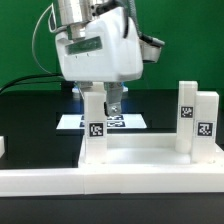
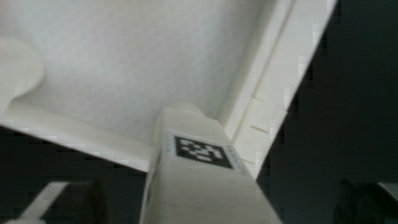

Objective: Assemble desk

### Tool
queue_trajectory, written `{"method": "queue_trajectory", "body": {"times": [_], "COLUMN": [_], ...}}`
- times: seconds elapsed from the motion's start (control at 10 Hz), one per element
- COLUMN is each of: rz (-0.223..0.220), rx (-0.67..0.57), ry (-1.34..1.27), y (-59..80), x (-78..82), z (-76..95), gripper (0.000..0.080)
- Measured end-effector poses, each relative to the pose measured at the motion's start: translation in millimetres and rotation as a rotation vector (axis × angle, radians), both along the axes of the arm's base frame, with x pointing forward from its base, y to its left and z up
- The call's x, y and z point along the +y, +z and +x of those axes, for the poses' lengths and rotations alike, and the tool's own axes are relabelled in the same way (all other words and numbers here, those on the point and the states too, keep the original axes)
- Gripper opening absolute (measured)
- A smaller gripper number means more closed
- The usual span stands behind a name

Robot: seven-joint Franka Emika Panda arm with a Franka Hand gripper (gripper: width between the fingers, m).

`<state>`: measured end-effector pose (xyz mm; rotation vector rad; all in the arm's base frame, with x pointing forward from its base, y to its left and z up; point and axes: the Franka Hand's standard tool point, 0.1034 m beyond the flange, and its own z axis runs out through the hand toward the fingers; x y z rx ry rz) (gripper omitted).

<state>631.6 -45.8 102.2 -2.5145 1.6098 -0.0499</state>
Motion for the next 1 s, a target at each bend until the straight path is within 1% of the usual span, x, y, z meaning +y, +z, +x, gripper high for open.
{"method": "queue_trajectory", "body": {"times": [0.3,0.4,0.5,0.6,0.7,0.8,0.9,1.0], "rz": [-0.028,-0.076,-0.084,-0.063,-0.074,-0.094,-0.091,-0.09], "rx": [-0.02,-0.032,-0.012,0.015,-0.009,-0.025,-0.021,-0.019], "ry": [0.211,0.487,0.693,0.816,0.898,0.911,0.893,0.875], "y": [-0.9,-2.0,-4.8,-2.7,4.0,3.7,2.4,2.4], "x": [-0.9,-1.9,0.8,2.2,-5.3,-12.0,-11.0,-11.4], "z": [-0.6,-2.0,-5.7,-6.9,-2.8,-2.8,-3.4,-3.4], "gripper": [0.0649,0.0649,0.0649,0.0649,0.0649,0.0649,0.0649,0.0509]}}
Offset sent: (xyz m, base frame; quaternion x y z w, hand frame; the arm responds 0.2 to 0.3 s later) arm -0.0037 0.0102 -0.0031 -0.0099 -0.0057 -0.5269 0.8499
